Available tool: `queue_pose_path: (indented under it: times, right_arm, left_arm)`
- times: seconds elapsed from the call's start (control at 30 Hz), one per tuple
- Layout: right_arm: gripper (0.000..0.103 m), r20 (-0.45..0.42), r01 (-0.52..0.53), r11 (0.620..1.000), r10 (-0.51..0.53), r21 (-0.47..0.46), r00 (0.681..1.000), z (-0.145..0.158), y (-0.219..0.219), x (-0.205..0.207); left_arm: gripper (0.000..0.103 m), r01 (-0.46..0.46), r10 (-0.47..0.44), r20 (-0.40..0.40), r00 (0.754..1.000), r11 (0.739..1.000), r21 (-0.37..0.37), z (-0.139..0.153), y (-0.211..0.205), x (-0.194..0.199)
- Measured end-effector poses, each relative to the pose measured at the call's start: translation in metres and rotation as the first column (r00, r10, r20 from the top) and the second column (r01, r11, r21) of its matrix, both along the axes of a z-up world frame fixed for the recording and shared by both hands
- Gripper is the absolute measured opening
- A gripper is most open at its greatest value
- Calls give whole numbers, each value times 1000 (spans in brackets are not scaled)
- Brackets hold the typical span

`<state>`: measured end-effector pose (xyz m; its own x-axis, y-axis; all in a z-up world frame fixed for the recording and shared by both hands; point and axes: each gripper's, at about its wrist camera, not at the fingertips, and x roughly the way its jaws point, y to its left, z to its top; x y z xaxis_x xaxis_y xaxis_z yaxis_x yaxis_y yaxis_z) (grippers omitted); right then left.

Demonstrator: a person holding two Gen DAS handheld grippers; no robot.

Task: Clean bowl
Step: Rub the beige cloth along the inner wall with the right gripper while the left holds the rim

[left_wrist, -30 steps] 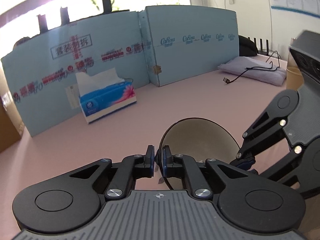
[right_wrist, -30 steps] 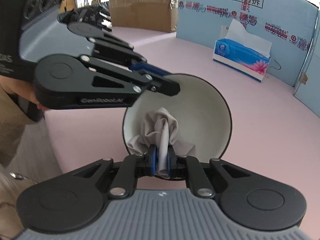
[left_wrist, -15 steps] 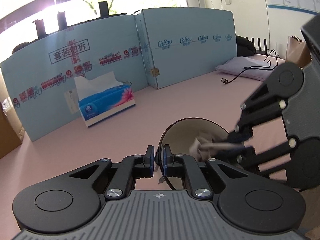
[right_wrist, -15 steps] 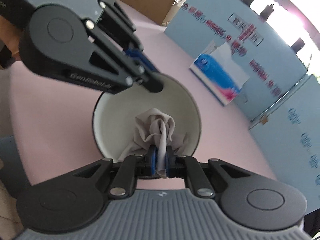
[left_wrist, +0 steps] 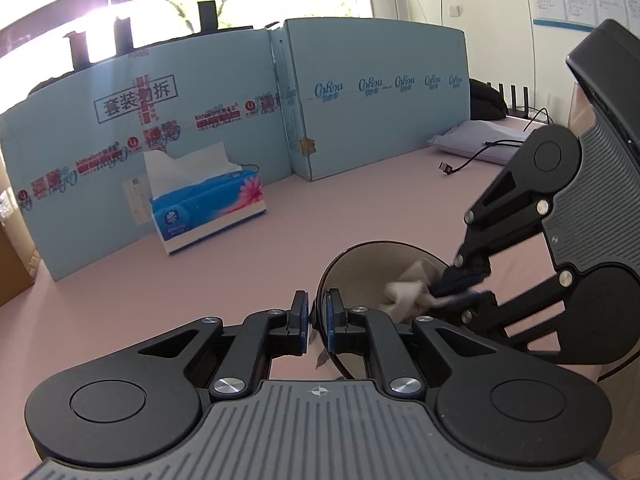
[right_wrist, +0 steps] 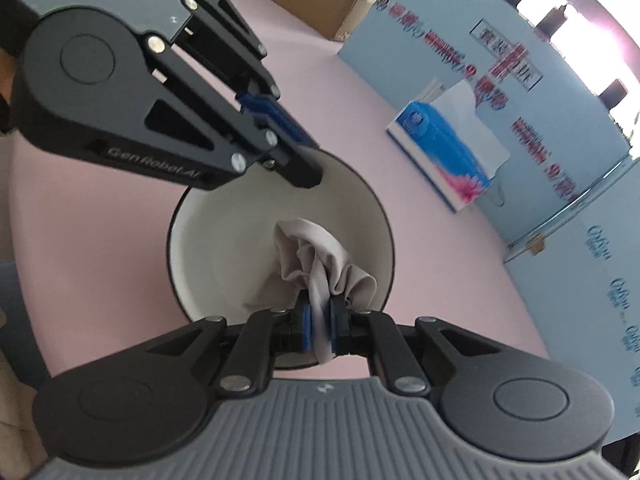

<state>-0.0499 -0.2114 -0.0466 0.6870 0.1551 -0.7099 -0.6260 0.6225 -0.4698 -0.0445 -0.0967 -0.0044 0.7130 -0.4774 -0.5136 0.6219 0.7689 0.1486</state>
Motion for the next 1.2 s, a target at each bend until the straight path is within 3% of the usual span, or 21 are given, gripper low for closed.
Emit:
queue_pose_path:
  times: [0.33, 0.63, 0.8, 0.93, 1.2]
  right_arm:
    - [13, -126, 27, 993, -12, 118, 992, 3, -8, 6]
    - [12, -280, 51, 944, 45, 325, 959, 7, -11, 9]
    - [12, -278, 56, 953, 31, 299, 960, 8, -10, 15]
    - [11, -229, 64, 968, -7, 242, 973, 11, -6, 17]
    - [8, -165, 79, 973, -44, 216, 985, 10, 1, 27]
  left_arm:
    - [12, 4, -4, -8, 1000, 1000, -21, 0, 2, 1]
    - [11, 4, -5, -21, 1000, 999, -38, -1, 5, 2]
    - [11, -14, 13, -38, 999, 999, -37, -7, 8, 7]
    - [12, -26, 23, -54, 998, 998, -54, -11, 14, 9]
    - [15, -38, 31, -83, 996, 996, -85, -17, 24, 10]
